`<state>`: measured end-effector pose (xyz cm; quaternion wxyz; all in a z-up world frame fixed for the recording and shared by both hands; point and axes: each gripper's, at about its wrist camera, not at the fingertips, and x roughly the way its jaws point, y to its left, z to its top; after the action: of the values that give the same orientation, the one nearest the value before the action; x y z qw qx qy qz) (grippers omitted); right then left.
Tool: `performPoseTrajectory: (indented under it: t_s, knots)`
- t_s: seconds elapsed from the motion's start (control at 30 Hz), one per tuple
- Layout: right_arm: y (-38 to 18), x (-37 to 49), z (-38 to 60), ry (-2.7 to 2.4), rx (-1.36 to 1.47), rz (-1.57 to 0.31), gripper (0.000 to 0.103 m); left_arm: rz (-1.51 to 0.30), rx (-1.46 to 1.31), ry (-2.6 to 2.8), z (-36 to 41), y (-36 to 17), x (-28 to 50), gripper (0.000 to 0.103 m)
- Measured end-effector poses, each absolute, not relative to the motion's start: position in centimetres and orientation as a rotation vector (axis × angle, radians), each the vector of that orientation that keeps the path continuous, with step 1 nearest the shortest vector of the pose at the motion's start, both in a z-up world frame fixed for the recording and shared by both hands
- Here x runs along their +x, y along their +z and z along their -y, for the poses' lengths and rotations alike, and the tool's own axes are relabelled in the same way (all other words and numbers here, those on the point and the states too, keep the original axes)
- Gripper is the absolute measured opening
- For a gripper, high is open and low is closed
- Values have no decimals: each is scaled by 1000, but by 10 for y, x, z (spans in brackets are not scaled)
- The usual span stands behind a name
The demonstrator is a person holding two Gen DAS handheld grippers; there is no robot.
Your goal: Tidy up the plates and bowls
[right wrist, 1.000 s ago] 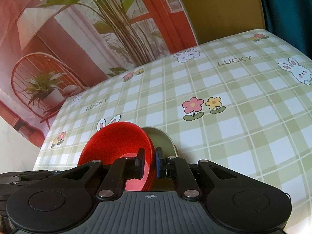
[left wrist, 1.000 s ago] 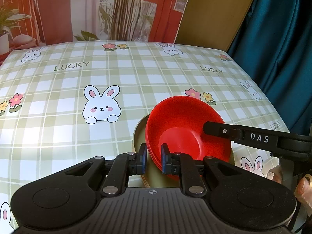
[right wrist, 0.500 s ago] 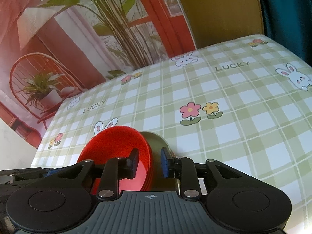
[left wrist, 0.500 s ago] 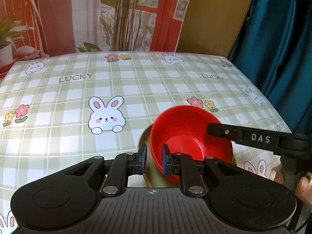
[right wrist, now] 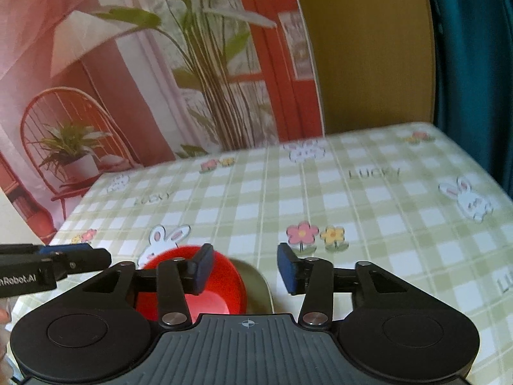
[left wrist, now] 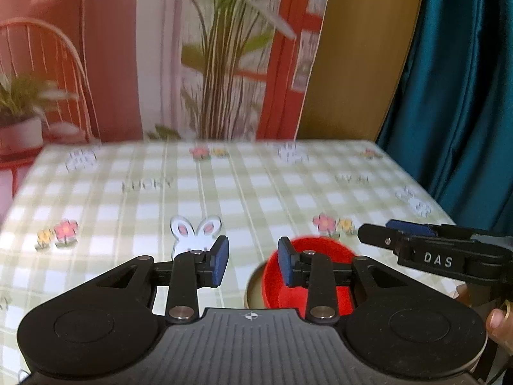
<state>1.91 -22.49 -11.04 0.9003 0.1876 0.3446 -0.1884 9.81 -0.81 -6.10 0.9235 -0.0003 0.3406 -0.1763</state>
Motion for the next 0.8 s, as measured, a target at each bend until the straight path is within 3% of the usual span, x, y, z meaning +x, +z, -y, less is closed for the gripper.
performPoseTrajectory:
  t_s: [0.1,0.17,0.23,0.47,0.8]
  knots:
    - [-97,17,222,-391,357,-686,55,-642,-9,-370,6,-46,92,53]
    - [-88,15,221,-387,346,-662,62,-596,-13,-359,5,-37,86,74]
    - [-77,12,219,-385,337,-640,69,-551,-15,-337,4,-26,81,83]
    - [-39,2,213,-359,309,-551,103,-471,2,-283,4,11,67,85]
    - [30,-9,198,-372,241,-459,103,-349,-3,-238,-7,68,30,87]
